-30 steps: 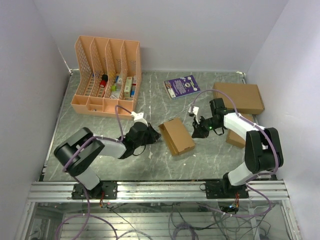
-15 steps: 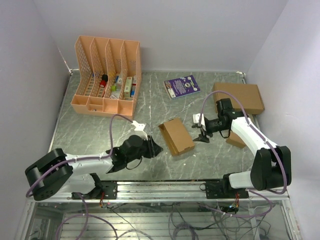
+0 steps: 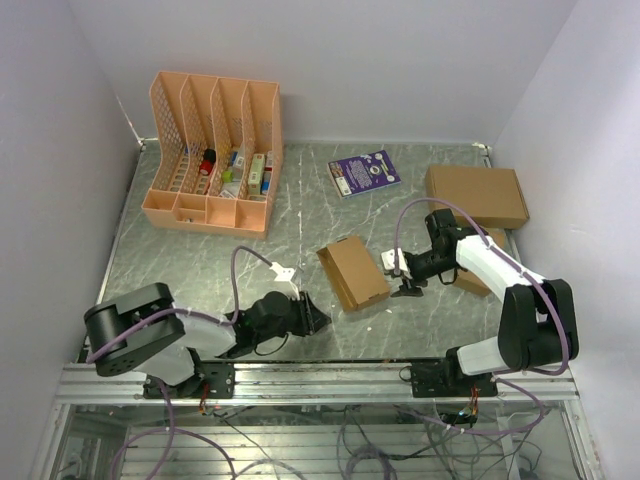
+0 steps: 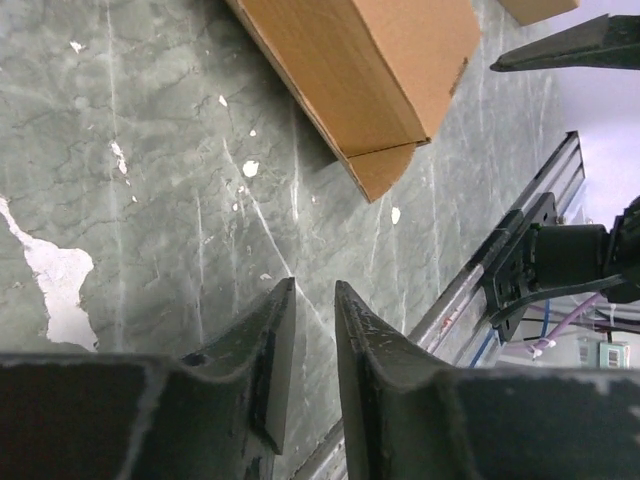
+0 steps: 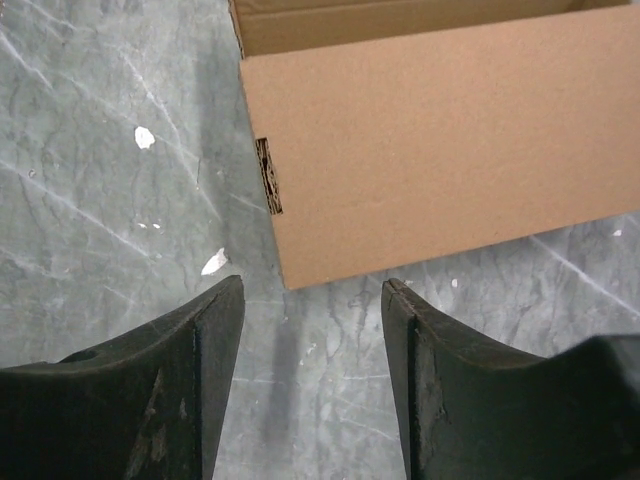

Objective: Fold the paper box

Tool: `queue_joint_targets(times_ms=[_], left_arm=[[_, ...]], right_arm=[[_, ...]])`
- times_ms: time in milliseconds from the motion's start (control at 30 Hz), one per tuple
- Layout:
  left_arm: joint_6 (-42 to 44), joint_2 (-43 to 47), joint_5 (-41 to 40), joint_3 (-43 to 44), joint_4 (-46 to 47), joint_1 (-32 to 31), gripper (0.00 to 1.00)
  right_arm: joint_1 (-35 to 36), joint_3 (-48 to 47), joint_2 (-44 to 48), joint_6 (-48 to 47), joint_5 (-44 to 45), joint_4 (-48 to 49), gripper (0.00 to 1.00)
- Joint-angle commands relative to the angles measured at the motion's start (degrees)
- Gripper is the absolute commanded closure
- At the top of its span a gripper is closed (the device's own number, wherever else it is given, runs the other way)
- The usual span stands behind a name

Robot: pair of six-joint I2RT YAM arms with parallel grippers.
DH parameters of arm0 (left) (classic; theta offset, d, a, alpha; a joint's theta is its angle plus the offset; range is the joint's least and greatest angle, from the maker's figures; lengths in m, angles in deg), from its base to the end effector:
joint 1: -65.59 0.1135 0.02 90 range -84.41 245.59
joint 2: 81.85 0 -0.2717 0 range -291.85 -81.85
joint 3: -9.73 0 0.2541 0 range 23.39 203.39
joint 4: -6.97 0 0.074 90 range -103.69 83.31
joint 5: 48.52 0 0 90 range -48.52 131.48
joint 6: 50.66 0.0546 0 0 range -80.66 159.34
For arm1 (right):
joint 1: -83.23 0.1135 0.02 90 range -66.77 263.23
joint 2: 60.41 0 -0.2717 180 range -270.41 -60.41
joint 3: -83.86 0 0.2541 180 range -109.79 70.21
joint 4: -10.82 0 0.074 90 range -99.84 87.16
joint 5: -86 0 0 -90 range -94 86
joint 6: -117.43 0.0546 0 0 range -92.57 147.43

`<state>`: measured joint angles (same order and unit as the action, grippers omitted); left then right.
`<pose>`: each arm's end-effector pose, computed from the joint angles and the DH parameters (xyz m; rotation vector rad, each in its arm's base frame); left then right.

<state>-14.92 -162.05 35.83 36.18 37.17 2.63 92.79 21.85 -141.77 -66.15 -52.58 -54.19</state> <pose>0.1146 -0.2128 0.1250 0.0958 2.1948 -1.1713 0.2198 0.0785 0.1883 -1.9185 1.4539 0.7277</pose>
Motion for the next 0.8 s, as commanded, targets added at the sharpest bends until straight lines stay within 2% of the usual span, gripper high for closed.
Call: queue_joint_targets(times_ms=[0, 100, 167, 300, 467, 767], left_arm=[[-1.6, -4.8, -1.7, 3.1, 5.8, -0.9, 0.69], [-1.6, -7.8, -1.5, 4.9, 6.1, -1.3, 0.81], [-1.7, -9.1, -1.2, 5.3, 7.8, -1.4, 0.80], [-2.5, -9.8, -1.3, 4.3, 11.9, -1.9, 0.67], [-4.1, -8.7, -3.2, 3.9, 11.7, -2.2, 0.48], [-6.9, -10.3, -5.3, 6.2, 11.7, -2.2, 0.38]], right_arm=[[-0.4, 1.1, 1.2, 1.8, 2.4, 2.4, 0.44], [-0.4, 1.2, 0.9, 2.9, 3.2, 3.1, 0.47], [-0.5, 1.0, 0.6, 3.3, 3.3, 3.1, 0.49], [-0.6, 1.2, 0.1, 3.9, 4.0, 3.4, 0.51], [-0.9, 1.3, -0.8, 3.7, 4.0, 3.1, 0.55], [-0.9, 1.2, -1.9, 3.1, 3.0, 2.2, 0.58]])
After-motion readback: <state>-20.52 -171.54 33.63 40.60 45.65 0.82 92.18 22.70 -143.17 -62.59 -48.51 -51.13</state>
